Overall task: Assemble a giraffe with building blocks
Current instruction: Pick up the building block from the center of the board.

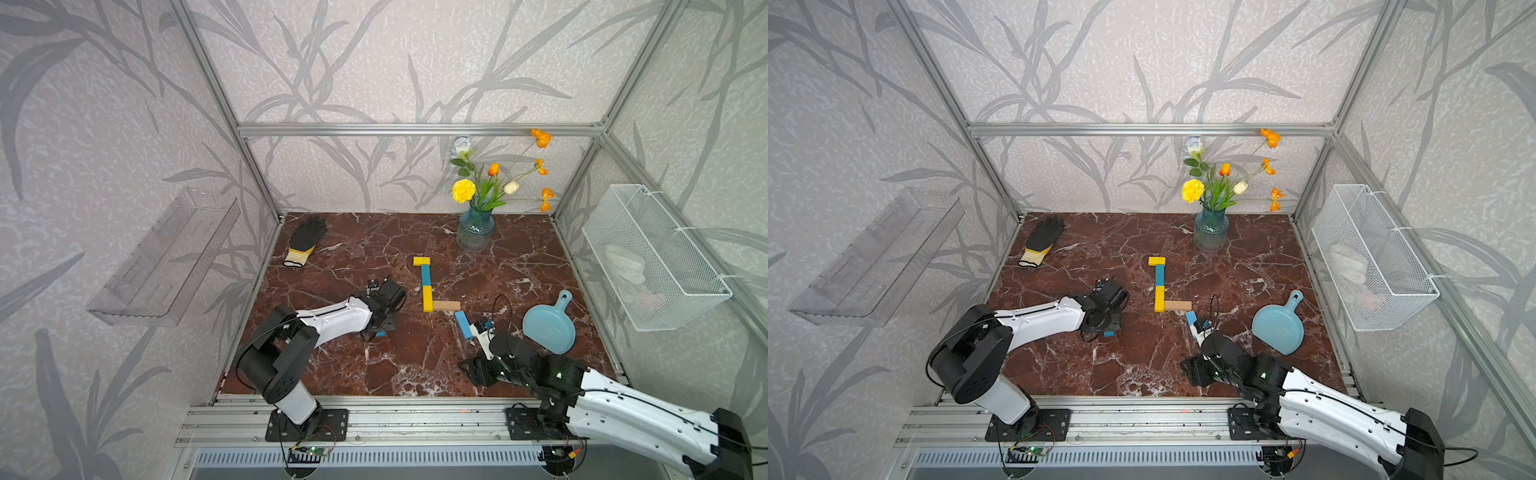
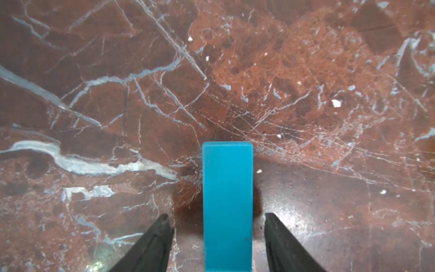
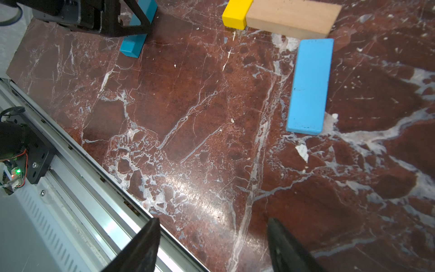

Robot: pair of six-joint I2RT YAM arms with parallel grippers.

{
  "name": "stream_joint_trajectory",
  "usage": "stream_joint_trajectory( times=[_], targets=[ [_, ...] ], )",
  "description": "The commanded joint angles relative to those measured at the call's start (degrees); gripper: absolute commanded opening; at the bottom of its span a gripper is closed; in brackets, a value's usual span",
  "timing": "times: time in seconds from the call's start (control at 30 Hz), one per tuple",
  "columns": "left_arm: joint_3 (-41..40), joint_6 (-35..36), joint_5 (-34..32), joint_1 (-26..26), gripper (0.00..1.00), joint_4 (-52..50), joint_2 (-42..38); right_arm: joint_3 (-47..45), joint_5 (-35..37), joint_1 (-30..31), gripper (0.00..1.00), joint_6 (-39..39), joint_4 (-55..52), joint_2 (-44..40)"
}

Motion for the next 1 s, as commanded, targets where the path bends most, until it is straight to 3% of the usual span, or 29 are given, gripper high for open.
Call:
stream_joint_trajectory(
  times=[0.0,0.13,0.3,0.5,0.6,0.8,0.97],
  targets=[
    [0.6,-1.1,0.1,0.3,0.64,0.0,0.6,-0.7,1.1,0.4,0.72,0.4,-1.3,-1.1],
    [0.5,-1.1,1.4,0.6,0.62,0.6,2.2,-0.7,1.1,0.5,0.72,0.4,-1.8,-2.0],
    [-0.4,-1.1,2.8,0.5,0.51,1.7,3.3,-0.7,1.1,0.7,0.71,0.4,-2.7,-2.4],
    [-0.9,-0.3,4.2,0.5,0.15,2.0,3.0,0.5,2.1,0.9,0.71,0.0,-4.9,-3.2],
    [-0.9,-0.1,5.1,0.5,0.06,1.8,2.6,1.6,3.6,0.9,0.71,-0.3,-7.0,-4.8],
    [-1.7,0.8,7.9,-2.1,0.01,1.6,-0.1,4.1,9.6,0.9,0.71,-0.7,-13.6,-10.0],
    [-1.7,7.1,14.4,-7.3,0.01,3.2,-1.9,6.7,10.9,-0.8,0.71,-1.5,-16.8,-9.4]
  ],
)
